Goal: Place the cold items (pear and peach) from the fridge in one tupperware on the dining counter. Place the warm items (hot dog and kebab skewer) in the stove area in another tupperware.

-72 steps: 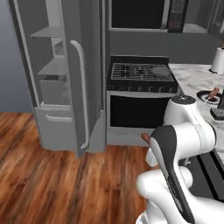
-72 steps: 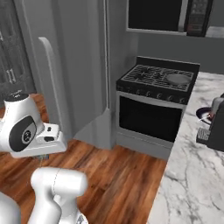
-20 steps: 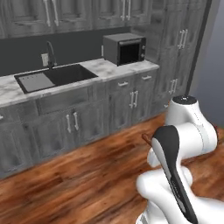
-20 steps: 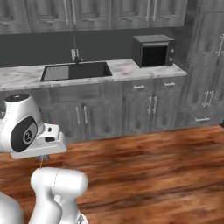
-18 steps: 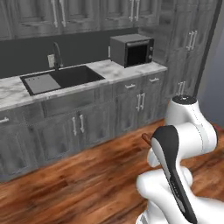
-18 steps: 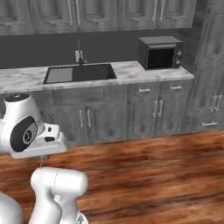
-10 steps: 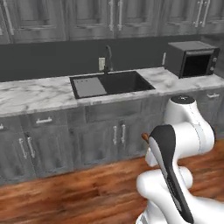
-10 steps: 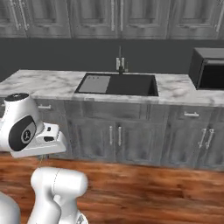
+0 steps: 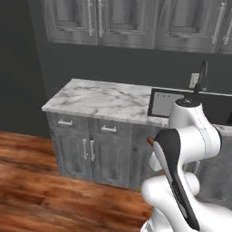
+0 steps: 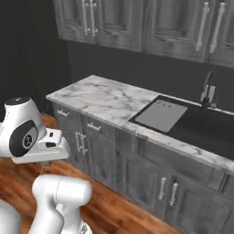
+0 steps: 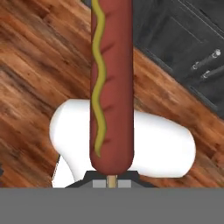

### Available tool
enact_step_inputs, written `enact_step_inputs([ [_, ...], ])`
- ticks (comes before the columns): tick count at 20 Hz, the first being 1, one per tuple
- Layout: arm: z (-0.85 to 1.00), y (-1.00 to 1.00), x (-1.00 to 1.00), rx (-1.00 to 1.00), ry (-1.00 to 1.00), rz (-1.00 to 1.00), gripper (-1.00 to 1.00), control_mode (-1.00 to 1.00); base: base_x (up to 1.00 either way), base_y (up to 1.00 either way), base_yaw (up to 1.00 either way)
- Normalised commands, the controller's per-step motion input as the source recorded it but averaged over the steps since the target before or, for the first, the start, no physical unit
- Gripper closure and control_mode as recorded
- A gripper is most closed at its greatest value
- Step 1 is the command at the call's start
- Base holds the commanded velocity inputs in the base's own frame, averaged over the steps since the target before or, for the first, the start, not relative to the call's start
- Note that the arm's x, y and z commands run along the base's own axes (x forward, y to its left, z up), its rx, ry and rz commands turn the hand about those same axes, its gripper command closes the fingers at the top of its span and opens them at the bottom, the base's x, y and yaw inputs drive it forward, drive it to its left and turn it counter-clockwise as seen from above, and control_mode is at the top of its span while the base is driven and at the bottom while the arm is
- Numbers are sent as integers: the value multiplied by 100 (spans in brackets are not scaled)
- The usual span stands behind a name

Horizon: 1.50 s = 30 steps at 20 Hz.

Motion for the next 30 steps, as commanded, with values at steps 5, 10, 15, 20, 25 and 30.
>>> enact_step_inputs([
  [5, 0, 0, 0, 0, 0, 0, 100, 100, 50, 0, 93],
  [10, 0, 0, 0, 0, 0, 0, 100, 100, 47, 0, 98],
  [15, 0, 0, 0, 0, 0, 0, 100, 100, 42, 0, 97],
  [20, 0, 0, 0, 0, 0, 0, 100, 100, 78, 0, 74],
  [25, 0, 0, 0, 0, 0, 0, 100, 100, 100, 0, 20],
  [30, 0, 0, 0, 0, 0, 0, 100, 100, 100, 0, 13],
])
